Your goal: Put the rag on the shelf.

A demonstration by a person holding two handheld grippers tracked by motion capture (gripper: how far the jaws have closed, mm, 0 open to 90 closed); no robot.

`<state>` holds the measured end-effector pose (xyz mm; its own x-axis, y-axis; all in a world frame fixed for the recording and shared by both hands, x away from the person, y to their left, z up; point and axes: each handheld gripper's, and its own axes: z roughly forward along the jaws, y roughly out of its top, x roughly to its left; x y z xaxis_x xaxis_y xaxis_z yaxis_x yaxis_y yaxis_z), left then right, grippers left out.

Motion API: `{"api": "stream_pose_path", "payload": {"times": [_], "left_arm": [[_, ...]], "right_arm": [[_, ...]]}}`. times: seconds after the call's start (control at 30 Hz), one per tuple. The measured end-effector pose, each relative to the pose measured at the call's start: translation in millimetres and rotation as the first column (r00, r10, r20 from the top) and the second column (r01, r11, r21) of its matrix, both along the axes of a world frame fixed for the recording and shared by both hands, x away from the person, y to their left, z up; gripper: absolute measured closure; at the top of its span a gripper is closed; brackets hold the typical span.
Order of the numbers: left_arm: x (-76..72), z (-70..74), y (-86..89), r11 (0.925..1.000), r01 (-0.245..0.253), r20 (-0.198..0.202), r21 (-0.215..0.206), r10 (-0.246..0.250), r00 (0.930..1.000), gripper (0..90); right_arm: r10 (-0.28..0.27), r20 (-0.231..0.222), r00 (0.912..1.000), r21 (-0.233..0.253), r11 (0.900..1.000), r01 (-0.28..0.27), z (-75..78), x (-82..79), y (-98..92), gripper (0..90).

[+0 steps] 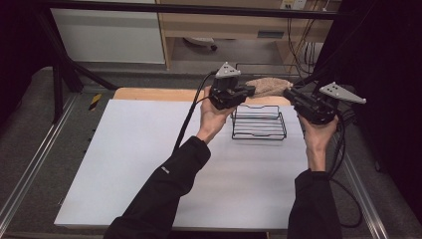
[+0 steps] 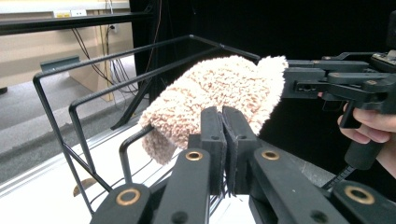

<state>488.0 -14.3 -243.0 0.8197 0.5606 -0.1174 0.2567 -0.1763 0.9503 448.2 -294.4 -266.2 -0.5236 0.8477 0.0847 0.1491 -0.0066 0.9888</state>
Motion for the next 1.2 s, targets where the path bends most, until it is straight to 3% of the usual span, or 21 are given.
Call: {"api": "stream_pose_path", "payload": {"times": [0.23,0.47,0.57,0.67,0.83,1.2], "left_arm": [[1.4,-5.5,-2.1,0.9999,-0.001,-0.003,0.012,0.001,1.0,87.5],[1.9,-10.2,-3.4,0.9994,-0.009,0.005,0.034,0.009,0.9999,87.7],[2.8,-13.3,-3.4,0.9992,-0.011,0.003,0.039,0.011,0.9999,87.7],[3.9,-16.0,-3.7,0.999,-0.013,0.008,0.043,0.013,0.9999,87.6],[7.0,-20.8,-6.7,0.9977,-0.025,0.005,0.063,0.025,0.9997,87.7],[12.6,-29.5,-11.0,0.996,-0.045,0.002,0.077,0.045,0.999,87.7]], "right_arm": [[0.009,0.014,0.9999,-0.014,1.0,-0.009,0.8,-7.7,-2.1,57.8],[0.015,0.043,0.9989,-0.006,1.0,-0.015,4.7,-14.1,-1.9,48.1],[0.023,0.027,0.9994,-0.011,1.0,-0.023,4.1,-12.0,0.7,53.5],[0.026,0.001,0.9997,-0.025,0.999,-0.026,1.5,-8.3,4.9,65.3],[-0.006,-0.068,0.9977,-0.053,0.999,0.003,-2.5,-0.4,9.9,79.6],[-0.088,-0.124,0.9884,-0.074,0.994,0.079,-15.8,13.4,7.3,85.6]]}}
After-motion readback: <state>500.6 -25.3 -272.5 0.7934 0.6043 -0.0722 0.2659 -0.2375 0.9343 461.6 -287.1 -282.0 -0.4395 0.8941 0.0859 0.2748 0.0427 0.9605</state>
